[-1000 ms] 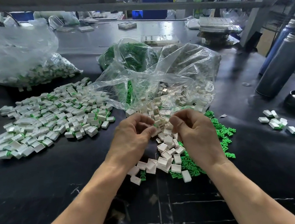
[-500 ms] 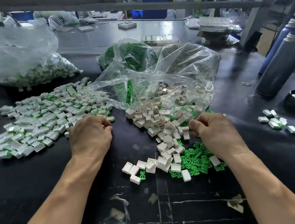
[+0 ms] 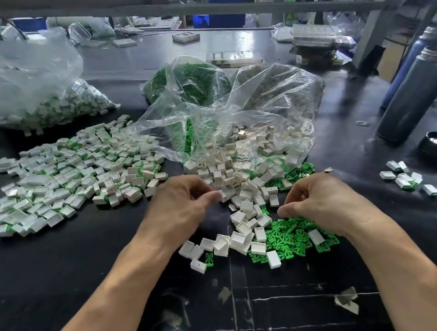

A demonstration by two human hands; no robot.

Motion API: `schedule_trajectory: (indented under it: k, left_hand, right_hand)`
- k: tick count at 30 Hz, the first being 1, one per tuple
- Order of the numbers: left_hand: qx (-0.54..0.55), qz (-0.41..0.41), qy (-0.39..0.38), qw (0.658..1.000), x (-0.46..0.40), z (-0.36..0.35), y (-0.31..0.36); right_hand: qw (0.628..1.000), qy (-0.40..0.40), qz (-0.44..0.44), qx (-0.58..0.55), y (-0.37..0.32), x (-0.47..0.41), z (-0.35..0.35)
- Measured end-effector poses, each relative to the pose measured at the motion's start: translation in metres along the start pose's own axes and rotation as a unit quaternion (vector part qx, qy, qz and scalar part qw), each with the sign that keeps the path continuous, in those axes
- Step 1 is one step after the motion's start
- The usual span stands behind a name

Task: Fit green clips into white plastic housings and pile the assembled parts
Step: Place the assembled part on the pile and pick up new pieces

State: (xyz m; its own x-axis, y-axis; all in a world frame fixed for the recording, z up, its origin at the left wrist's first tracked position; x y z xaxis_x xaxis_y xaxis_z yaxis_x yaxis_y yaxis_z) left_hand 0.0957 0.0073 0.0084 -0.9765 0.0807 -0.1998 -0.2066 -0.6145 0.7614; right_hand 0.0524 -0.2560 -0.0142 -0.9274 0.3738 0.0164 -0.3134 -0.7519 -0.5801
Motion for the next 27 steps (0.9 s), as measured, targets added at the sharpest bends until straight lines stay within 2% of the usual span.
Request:
schedule_trajectory:
  k: [5, 13, 17, 20, 23, 27]
  left_hand:
    - [-0.033, -0.016, -0.059, 0.998, 0.014, -0.029, 0.01]
    - [-0.061, -0.014, -0.053, 0.997, 0.016, -0.033, 0.013]
    - [-0.036, 0.007, -0.062, 0.997, 0.016, -0.034, 0.008]
    - [-0.013, 0.023, -0.068, 0.997, 0.016, -0.033, 0.006]
    - [0.002, 0.024, -0.072, 0.997, 0.016, -0.034, 0.008]
    - [0.023, 0.024, -0.07, 0.997, 0.017, -0.033, 0.01]
  right_hand:
    - [0.999, 0.02, -0.01, 0.032, 0.003, -0.003, 0.0]
    - [0.999, 0.029, 0.0, 0.041, -0.003, 0.001, 0.001]
    - [0.999, 0.045, 0.016, 0.019, -0.014, 0.005, 0.003]
    - [0.996, 0.082, 0.027, -0.032, -0.022, 0.005, 0.009]
    - [0.984, 0.118, 0.032, -0.129, -0.028, 0.007, 0.014]
    - [0.956, 0.119, 0.038, -0.265, -0.035, 0.013, 0.013]
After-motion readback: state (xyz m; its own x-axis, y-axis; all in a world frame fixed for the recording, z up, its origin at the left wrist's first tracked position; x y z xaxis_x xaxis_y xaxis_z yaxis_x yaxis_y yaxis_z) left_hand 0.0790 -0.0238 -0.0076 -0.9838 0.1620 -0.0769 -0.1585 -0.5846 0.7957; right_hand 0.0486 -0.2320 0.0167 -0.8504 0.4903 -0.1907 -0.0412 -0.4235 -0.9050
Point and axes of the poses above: each hand's wrist, its own x-axis away from the middle knuckle, its own z-axis out of the back of the hand, y = z × x, the point moved 10 cm from there along -x, towards the middle knuckle, and after that the axes turned 12 degrees about y, right-handed, at the moved point
